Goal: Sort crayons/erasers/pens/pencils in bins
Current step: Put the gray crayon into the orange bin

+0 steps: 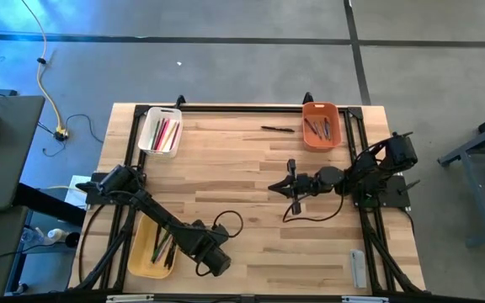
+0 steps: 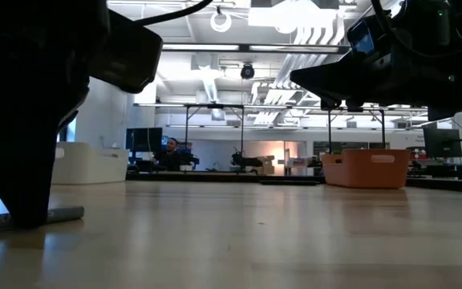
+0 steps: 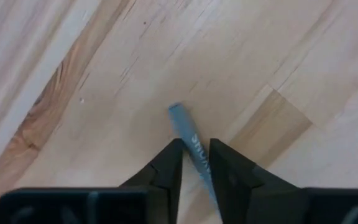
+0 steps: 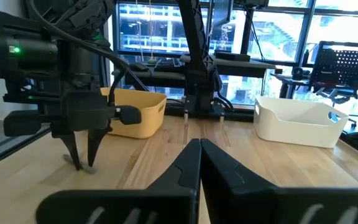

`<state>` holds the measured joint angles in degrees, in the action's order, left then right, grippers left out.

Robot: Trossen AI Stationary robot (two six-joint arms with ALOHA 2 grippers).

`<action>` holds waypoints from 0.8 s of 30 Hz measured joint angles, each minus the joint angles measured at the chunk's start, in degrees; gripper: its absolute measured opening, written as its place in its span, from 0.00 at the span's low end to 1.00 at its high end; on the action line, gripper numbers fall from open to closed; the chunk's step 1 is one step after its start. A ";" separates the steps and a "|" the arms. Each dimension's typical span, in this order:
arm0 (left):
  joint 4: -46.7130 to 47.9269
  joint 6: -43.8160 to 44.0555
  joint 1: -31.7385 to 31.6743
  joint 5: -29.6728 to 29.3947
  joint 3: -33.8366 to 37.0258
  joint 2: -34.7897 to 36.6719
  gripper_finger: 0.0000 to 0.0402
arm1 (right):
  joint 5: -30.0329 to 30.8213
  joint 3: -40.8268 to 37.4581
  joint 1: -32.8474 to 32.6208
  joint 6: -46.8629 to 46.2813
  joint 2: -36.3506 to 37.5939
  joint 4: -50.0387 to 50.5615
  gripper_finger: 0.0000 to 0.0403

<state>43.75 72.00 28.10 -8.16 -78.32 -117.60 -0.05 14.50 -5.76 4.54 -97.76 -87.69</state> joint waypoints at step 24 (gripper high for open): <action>1.16 -20.70 -0.83 -17.57 0.28 6.43 0.01 | 0.00 0.00 -0.02 -1.51 0.00 0.06 0.00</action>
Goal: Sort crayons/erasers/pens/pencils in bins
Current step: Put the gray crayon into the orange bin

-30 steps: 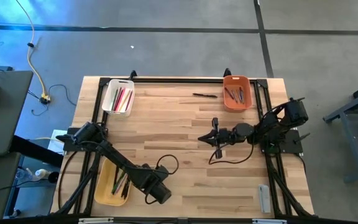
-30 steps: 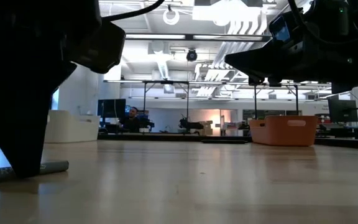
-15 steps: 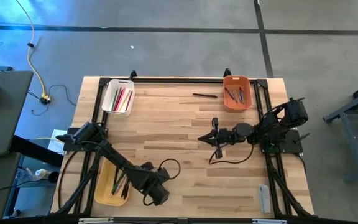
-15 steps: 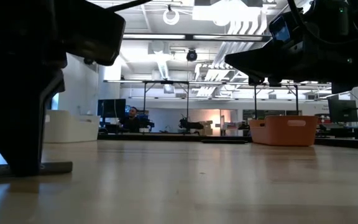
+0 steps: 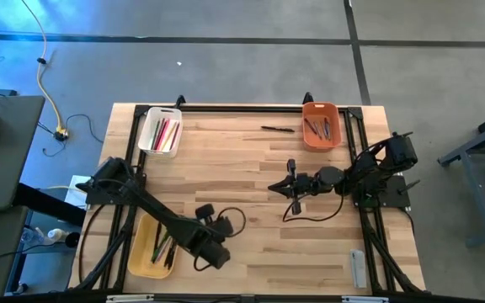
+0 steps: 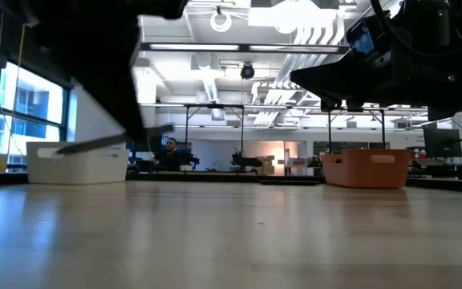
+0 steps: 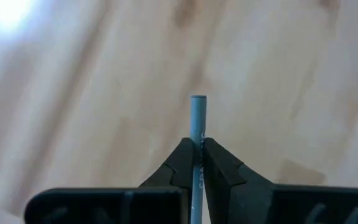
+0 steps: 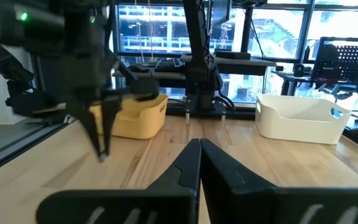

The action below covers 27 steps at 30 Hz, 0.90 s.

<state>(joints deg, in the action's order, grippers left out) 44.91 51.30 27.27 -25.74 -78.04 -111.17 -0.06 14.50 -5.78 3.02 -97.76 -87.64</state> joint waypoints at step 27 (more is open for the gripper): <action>-91.80 -33.51 -18.74 14.62 49.06 22.38 0.01 | 2.61 1.73 0.94 -7.72 0.04 2.57 0.00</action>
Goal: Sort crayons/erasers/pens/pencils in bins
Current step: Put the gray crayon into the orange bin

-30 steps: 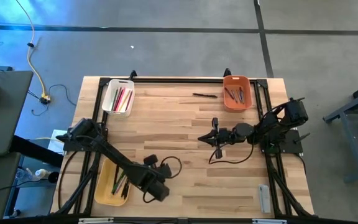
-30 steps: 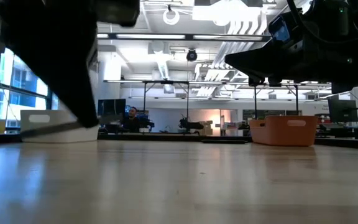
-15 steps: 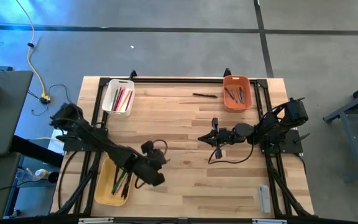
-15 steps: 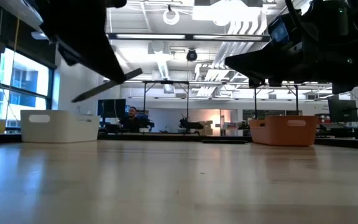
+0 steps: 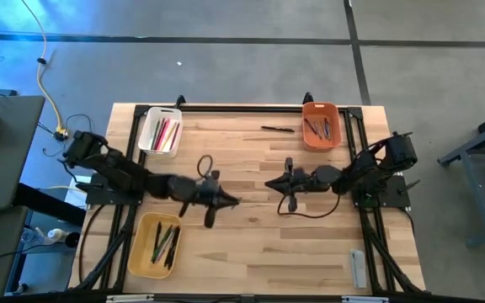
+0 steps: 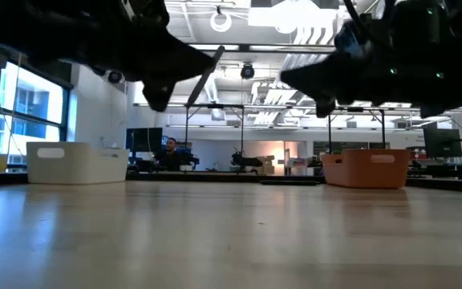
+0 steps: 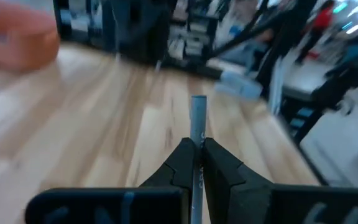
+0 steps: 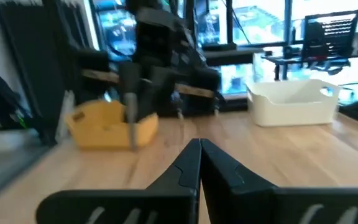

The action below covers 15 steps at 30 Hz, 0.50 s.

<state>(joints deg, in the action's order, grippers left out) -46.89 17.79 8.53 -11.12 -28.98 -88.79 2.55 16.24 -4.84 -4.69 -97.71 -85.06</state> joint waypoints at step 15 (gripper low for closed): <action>-13.50 -3.21 -14.30 21.36 2.65 0.02 0.01 | 4.12 19.19 -2.73 -11.89 0.00 17.07 0.33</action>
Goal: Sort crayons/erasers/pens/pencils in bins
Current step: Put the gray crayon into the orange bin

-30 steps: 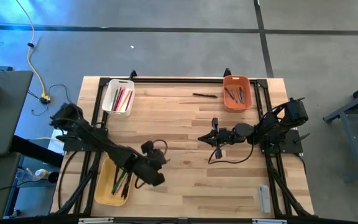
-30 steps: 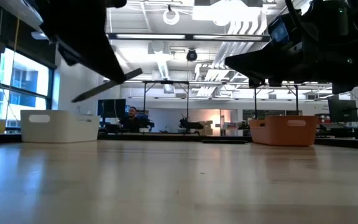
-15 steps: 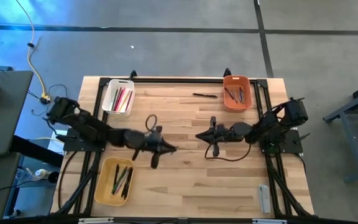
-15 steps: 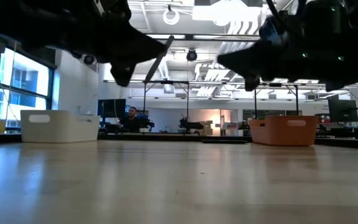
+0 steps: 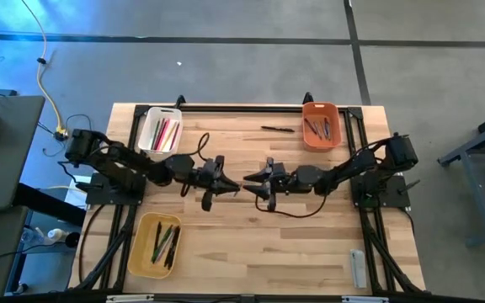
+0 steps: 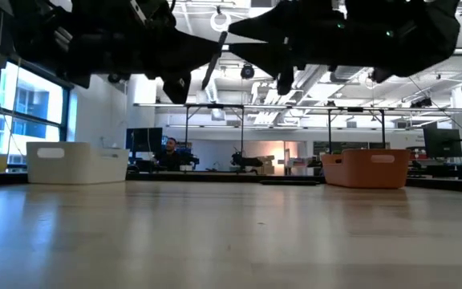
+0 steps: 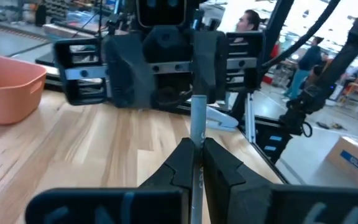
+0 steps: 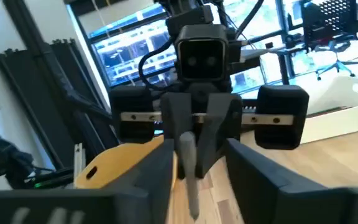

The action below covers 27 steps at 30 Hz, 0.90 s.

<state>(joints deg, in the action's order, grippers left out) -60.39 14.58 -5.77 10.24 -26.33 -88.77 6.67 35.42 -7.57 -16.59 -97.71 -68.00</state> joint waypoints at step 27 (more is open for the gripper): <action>-2.54 0.01 -1.03 1.49 -2.49 -0.02 0.01 | -0.06 5.16 -0.04 1.10 -0.02 3.67 0.25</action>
<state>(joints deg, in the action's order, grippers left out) -62.93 14.59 -6.80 11.73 -28.82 -88.79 6.61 40.58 -7.61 -15.49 -97.73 -64.32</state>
